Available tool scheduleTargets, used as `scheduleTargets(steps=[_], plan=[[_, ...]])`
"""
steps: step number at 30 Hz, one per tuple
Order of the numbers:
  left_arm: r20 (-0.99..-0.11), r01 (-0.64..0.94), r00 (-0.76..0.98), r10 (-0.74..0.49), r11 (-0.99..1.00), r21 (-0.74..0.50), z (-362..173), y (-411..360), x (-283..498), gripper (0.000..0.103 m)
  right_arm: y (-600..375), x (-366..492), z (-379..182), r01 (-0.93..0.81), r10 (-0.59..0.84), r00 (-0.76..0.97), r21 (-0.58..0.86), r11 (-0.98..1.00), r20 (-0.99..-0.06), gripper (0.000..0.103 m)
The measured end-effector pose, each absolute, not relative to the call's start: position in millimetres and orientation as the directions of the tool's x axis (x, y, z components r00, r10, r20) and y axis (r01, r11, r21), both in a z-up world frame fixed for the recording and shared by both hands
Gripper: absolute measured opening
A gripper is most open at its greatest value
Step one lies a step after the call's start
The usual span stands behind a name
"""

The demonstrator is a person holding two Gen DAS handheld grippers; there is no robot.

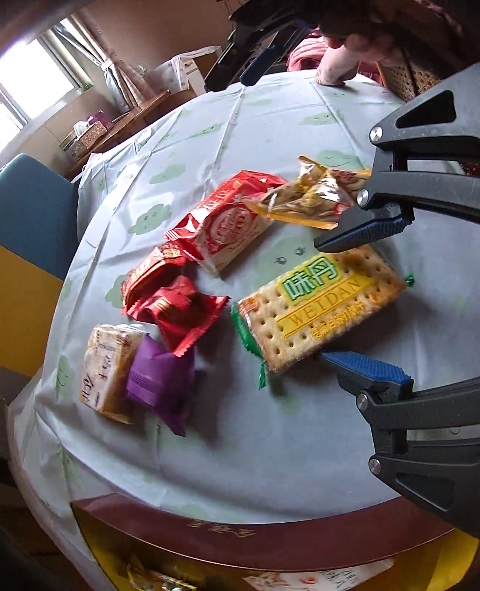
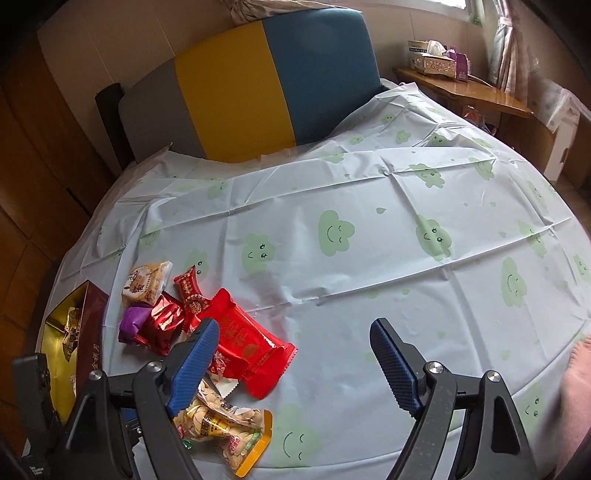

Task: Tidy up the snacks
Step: 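Grasp the WEIDAN cracker pack with the left gripper while the right returns to the snacks, then grasp a small red candy with the right gripper while the left holds the crackers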

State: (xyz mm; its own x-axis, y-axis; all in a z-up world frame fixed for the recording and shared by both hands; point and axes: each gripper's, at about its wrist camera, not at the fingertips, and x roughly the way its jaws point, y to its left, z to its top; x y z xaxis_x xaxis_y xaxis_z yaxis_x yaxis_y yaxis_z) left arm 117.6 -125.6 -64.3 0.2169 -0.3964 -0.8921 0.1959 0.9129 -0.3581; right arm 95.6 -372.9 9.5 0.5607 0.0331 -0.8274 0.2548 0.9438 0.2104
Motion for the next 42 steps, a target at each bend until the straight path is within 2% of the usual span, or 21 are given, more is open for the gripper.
scheduleTargets(steps=[9,12,13,17,23,27,29,35,42], plan=[[-0.916,0.291,0.287,-0.280,0.937,-0.195,-71.6,-164.1,135.9,0.064,-372.2,96.9,7.3,0.253,0.033,0.552,0.205,0.945,-0.833,0.085],[-0.912,0.329,0.326,-0.248,0.934,-0.137,-73.9,-169.0,132.3,0.064,-374.4,96.6,5.0,0.264,0.028,0.544,0.202,0.943,-0.838,0.085],[-0.909,0.343,0.346,-0.231,0.933,-0.107,-74.0,-169.2,129.0,0.057,-374.7,96.7,4.7,0.264,0.027,0.543,0.201,0.943,-0.840,0.086],[-0.895,0.403,0.365,-0.255,0.910,-0.095,-72.5,-156.9,113.1,0.054,-373.2,97.8,2.3,0.258,0.017,0.532,0.182,0.949,-0.847,0.085],[-0.871,0.465,0.418,-0.259,0.885,-0.040,-70.2,-130.9,70.8,0.055,-364.1,100.5,-3.5,0.224,0.015,0.510,0.150,0.963,-0.860,0.085],[-0.839,0.471,0.460,-0.291,0.881,-0.048,-74.2,-118.4,54.1,0.055,-353.2,102.1,-7.6,0.173,0.045,0.501,0.151,0.973,-0.864,0.084],[-0.828,0.474,0.477,-0.294,0.880,-0.039,-74.2,-116.1,49.5,0.056,-345.7,102.8,-10.1,0.143,0.062,0.493,0.151,0.978,-0.868,0.082],[-0.806,0.478,0.504,-0.312,0.877,-0.041,-76.6,-115.1,45.7,0.056,-317.7,107.3,-16.7,0.039,0.114,0.466,0.149,0.988,-0.877,0.049],[-0.778,0.484,0.526,-0.342,0.873,-0.056,-77.8,-109.9,39.6,0.056,-281.1,140.1,-24.2,-0.046,0.153,0.434,0.148,0.988,-0.888,0.046]])
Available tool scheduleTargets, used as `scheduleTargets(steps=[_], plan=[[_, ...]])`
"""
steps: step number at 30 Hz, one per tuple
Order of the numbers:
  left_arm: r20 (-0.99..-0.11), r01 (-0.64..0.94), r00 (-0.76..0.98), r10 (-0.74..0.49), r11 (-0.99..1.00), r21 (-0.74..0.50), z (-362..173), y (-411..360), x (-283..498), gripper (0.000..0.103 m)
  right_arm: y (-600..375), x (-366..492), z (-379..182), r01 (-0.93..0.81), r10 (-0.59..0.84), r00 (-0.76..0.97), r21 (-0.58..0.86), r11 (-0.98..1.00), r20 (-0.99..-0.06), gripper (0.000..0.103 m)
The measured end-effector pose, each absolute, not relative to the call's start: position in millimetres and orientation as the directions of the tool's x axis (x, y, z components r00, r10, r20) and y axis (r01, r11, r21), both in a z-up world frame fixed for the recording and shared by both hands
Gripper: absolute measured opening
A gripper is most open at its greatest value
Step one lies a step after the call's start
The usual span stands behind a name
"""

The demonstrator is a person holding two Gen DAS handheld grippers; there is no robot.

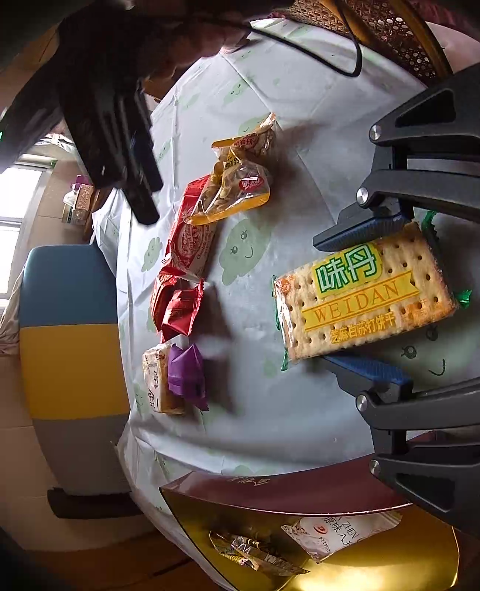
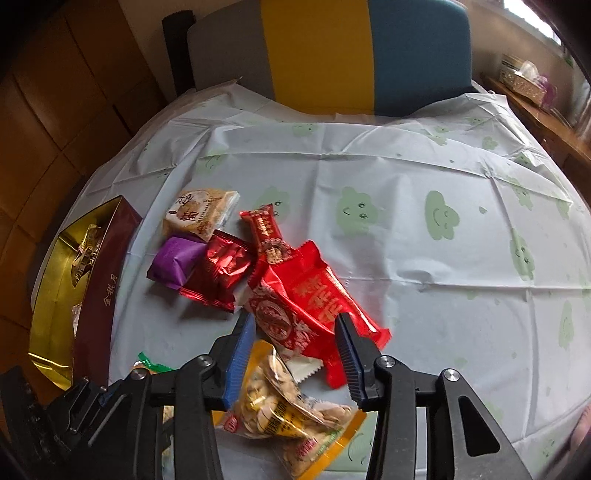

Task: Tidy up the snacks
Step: 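Grasp a small red candy with the right gripper while the left holds the crackers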

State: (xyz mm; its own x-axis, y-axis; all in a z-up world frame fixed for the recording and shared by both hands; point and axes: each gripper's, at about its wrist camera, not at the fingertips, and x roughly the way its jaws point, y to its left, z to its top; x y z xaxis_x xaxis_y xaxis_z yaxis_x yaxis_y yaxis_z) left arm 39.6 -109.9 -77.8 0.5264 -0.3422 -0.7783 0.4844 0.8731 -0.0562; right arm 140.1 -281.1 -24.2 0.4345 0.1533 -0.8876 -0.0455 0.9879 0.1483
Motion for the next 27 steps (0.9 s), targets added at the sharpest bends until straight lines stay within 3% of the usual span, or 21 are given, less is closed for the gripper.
scheduleTargets(steps=[14,15,16,17,23,27], plan=[[-0.764,0.492,0.526,-0.374,0.866,-0.085,-78.3,-107.2,40.2,0.056,-242.5,246.2,-78.6,-0.084,0.082,0.323,0.057,0.995,-0.943,0.046],[-0.763,0.493,0.526,-0.375,0.866,-0.086,-78.0,-107.2,40.2,0.056,-241.5,247.9,-82.1,-0.088,0.073,0.320,0.047,0.995,-0.944,0.044],[-0.763,0.492,0.525,-0.376,0.866,-0.088,-78.1,-106.9,40.7,0.056,-240.7,248.4,-80.4,-0.091,0.063,0.342,0.033,0.995,-0.938,0.028],[-0.764,0.492,0.524,-0.377,0.866,-0.090,-78.4,-106.7,41.1,0.056,-242.3,250.0,-77.8,-0.077,0.057,0.346,0.032,0.997,-0.937,0.021],[-0.764,0.491,0.523,-0.378,0.866,-0.092,-78.5,-106.6,43.1,0.056,-286.8,246.2,-43.1,0.058,0.035,0.429,0.066,0.996,-0.903,0.021],[-0.764,0.489,0.523,-0.378,0.867,-0.095,-78.1,-106.5,43.1,0.055,-322.4,229.0,-35.6,0.094,-0.022,0.392,0.016,0.995,-0.920,0.022]])
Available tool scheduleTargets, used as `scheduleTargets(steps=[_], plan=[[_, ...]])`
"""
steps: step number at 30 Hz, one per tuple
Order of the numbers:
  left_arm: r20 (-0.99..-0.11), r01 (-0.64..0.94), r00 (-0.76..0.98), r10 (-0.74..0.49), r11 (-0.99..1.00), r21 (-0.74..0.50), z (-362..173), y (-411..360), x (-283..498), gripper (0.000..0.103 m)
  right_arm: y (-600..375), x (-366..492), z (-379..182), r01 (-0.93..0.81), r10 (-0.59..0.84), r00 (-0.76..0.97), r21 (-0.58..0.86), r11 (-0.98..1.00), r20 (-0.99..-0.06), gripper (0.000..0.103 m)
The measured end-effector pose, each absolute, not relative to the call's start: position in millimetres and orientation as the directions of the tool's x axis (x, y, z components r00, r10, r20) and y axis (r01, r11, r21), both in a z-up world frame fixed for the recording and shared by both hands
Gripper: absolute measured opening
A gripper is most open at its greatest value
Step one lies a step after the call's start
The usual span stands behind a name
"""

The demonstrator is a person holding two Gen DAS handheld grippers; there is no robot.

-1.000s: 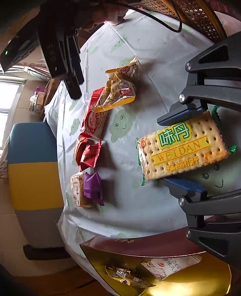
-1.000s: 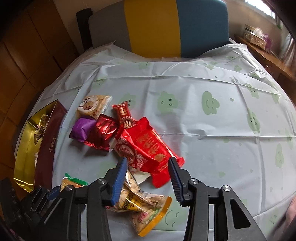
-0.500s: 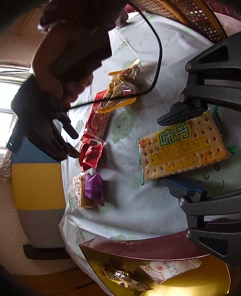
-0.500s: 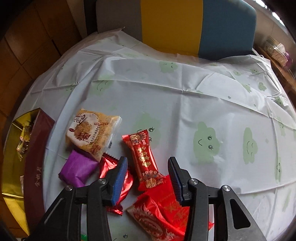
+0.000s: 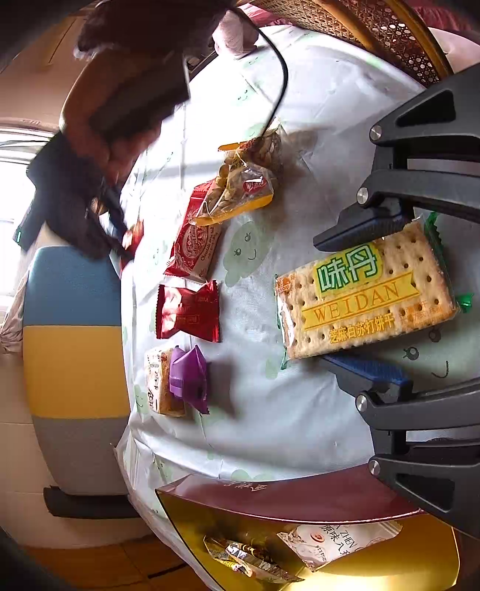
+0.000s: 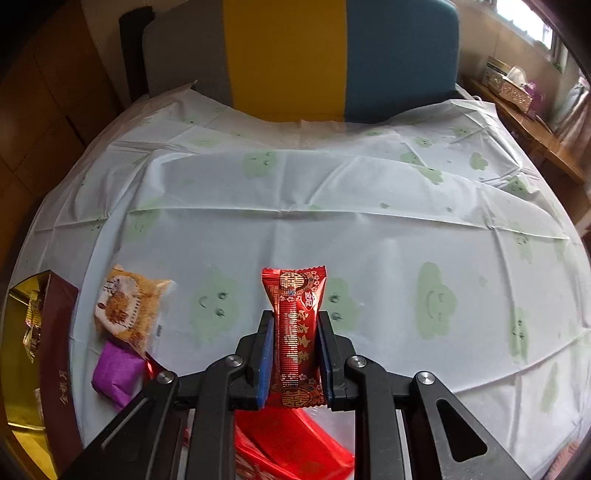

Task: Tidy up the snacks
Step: 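Grasp a small red candy with the right gripper while the left holds the crackers, then drop the cracker pack into the tray with the left gripper while the right holds the candy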

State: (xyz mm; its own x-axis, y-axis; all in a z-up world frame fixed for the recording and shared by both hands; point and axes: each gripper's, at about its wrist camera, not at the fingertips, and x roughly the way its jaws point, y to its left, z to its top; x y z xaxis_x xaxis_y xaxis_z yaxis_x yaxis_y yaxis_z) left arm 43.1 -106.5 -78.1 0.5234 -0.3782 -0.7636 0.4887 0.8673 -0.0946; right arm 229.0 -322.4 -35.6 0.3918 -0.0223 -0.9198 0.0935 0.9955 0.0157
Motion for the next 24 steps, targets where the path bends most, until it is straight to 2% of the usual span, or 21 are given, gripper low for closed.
scheduleTargets(steps=[8,20,24], plan=[[-0.762,0.482,0.534,-0.366,0.872,-0.081,-78.9,-109.4,41.4,0.055,-380.2,172.0,-80.1,0.141,-0.092,0.214,-0.062,0.988,-0.973,0.022],[-0.777,0.485,0.544,-0.318,0.874,-0.018,-78.7,-117.4,40.0,0.055,-387.7,159.9,-85.5,0.135,-0.076,0.262,-0.041,0.990,-0.962,0.024],[-0.793,0.488,0.509,-0.334,0.871,-0.053,-73.7,-116.8,44.3,0.053,-380.1,154.8,-87.1,0.107,-0.097,0.268,-0.070,0.992,-0.959,0.025]])
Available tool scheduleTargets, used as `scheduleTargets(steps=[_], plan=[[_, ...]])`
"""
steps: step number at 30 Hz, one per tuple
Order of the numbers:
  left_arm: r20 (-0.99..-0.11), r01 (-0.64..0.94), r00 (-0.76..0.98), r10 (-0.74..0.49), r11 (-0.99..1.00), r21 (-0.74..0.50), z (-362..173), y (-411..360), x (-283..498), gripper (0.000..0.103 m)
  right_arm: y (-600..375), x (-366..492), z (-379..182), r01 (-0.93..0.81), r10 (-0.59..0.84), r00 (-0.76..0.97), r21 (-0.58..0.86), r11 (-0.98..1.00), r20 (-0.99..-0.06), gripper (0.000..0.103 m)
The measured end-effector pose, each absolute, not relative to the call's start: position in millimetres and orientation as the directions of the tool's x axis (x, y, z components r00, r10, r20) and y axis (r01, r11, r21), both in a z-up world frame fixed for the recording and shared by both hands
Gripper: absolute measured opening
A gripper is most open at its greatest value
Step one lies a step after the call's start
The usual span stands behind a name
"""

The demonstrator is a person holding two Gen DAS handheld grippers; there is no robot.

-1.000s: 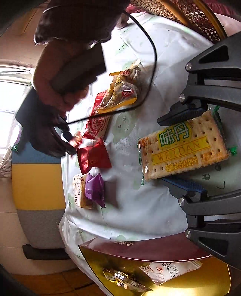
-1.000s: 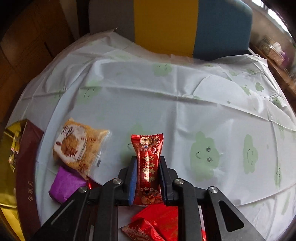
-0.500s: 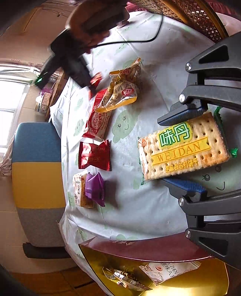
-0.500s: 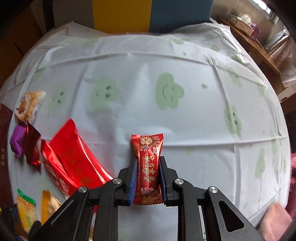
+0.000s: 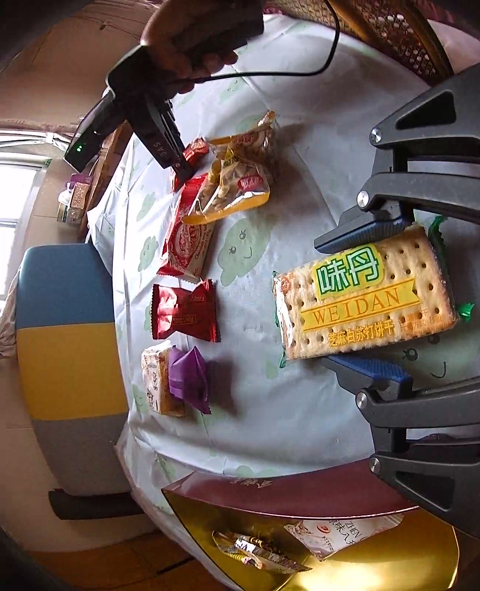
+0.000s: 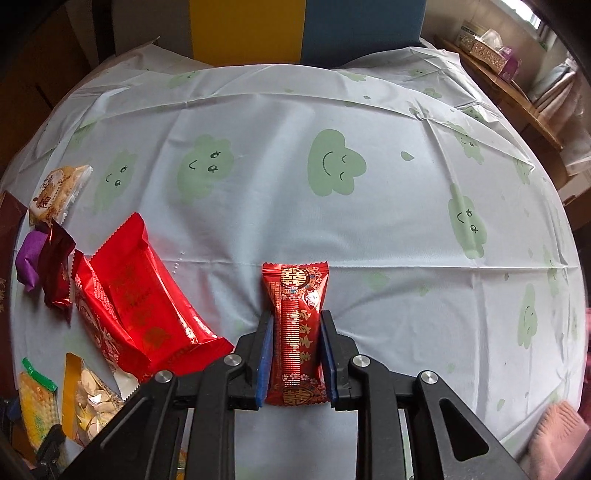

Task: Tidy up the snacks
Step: 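Drop the cracker pack into the tray with the left gripper while the right holds the candy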

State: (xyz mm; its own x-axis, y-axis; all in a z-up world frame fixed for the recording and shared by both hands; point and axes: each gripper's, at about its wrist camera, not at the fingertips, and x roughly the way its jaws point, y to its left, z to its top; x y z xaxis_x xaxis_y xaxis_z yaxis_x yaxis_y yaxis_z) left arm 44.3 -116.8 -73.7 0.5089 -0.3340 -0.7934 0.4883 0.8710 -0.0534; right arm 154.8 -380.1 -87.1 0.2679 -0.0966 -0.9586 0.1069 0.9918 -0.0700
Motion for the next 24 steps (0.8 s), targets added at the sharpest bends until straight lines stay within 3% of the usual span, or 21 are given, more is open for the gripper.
scheduleTargets(steps=[8,15,19,24], plan=[[-0.730,0.475,0.522,-0.441,0.861,-0.180,-23.2,-92.2,38.5,0.052,-360.5,151.7,-84.9,0.071,-0.135,0.273,-0.120,0.990,-0.952,0.025],[-0.709,0.238,0.591,-0.385,0.923,-0.303,12.9,-7.3,80.4,0.052,-353.9,151.7,-84.6,0.055,-0.145,0.274,-0.135,0.989,-0.951,0.025],[-0.747,0.101,0.573,-0.337,0.934,-0.344,4.7,41.2,114.1,0.052,-352.1,152.0,-82.6,0.048,-0.152,0.275,-0.145,0.988,-0.949,0.025],[-0.775,0.047,0.554,-0.302,0.942,-0.333,-10.5,61.5,145.0,0.052,-348.2,152.2,-82.1,0.039,-0.160,0.276,-0.155,0.987,-0.948,0.025]])
